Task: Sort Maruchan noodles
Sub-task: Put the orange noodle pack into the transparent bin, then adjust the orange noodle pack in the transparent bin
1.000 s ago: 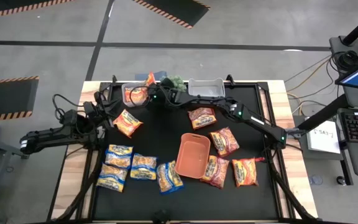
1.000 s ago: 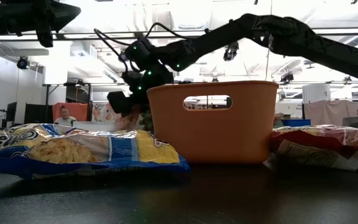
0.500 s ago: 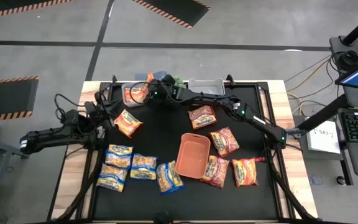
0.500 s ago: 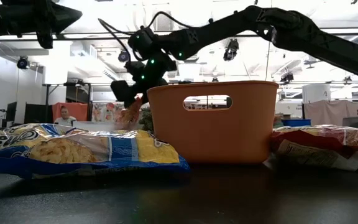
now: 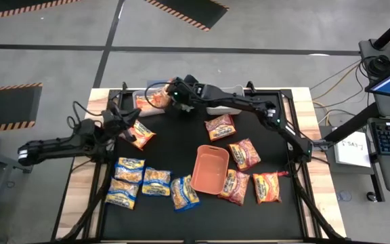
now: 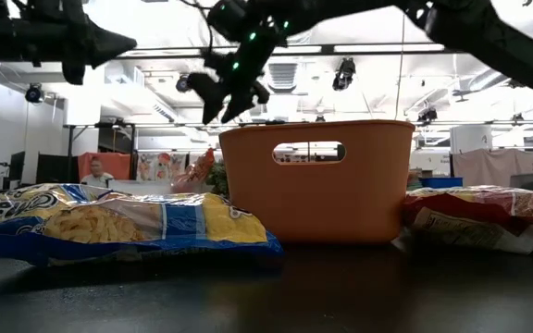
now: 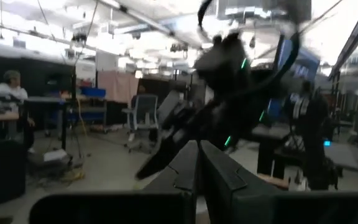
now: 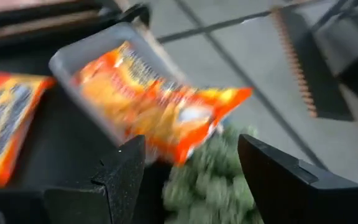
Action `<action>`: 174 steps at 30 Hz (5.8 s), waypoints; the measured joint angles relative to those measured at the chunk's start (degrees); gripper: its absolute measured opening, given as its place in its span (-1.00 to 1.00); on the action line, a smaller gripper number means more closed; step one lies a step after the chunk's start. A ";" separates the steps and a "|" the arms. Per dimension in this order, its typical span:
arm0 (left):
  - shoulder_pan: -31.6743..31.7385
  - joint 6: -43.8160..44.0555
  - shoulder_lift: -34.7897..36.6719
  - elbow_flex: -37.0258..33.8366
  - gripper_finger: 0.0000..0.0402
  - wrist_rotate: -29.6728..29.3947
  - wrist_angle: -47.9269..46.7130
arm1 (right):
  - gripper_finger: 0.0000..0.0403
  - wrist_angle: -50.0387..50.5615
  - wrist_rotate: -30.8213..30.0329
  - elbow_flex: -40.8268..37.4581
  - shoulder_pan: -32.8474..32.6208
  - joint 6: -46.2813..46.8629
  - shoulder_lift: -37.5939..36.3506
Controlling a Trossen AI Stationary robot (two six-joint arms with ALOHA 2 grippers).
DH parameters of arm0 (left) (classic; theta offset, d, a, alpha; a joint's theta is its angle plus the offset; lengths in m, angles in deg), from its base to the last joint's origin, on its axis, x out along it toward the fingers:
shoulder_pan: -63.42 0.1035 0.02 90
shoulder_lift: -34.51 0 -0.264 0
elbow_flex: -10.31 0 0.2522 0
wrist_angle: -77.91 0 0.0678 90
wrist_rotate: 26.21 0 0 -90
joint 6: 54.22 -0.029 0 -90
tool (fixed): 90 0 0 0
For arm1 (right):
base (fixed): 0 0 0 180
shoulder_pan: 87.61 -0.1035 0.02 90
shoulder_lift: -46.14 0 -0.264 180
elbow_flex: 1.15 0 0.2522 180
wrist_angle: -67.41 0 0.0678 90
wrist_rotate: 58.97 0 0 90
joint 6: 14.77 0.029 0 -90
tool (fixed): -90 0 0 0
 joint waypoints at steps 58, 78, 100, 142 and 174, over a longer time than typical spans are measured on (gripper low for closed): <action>39.56 -14.60 -72.48 42.10 -1.00 26.46 -38.99 | 0.13 -42.39 13.53 -76.06 -9.86 -8.94 -51.89; 40.26 -8.66 -81.04 42.10 -1.00 20.08 -31.21 | 0.13 -42.44 13.55 -74.75 -9.83 -14.08 -51.89; 39.87 8.18 -58.13 41.66 -1.00 17.11 -53.40 | 0.13 -42.88 13.55 -74.79 -7.95 -14.73 -51.89; 38.84 20.61 -63.90 34.48 -0.83 0.28 -53.47 | 0.13 -41.28 13.57 -75.17 -7.95 -15.82 -51.85; 38.47 21.04 -70.37 33.24 -0.61 -1.33 -48.99 | 0.13 -42.46 13.57 -75.17 -7.95 -17.10 -51.85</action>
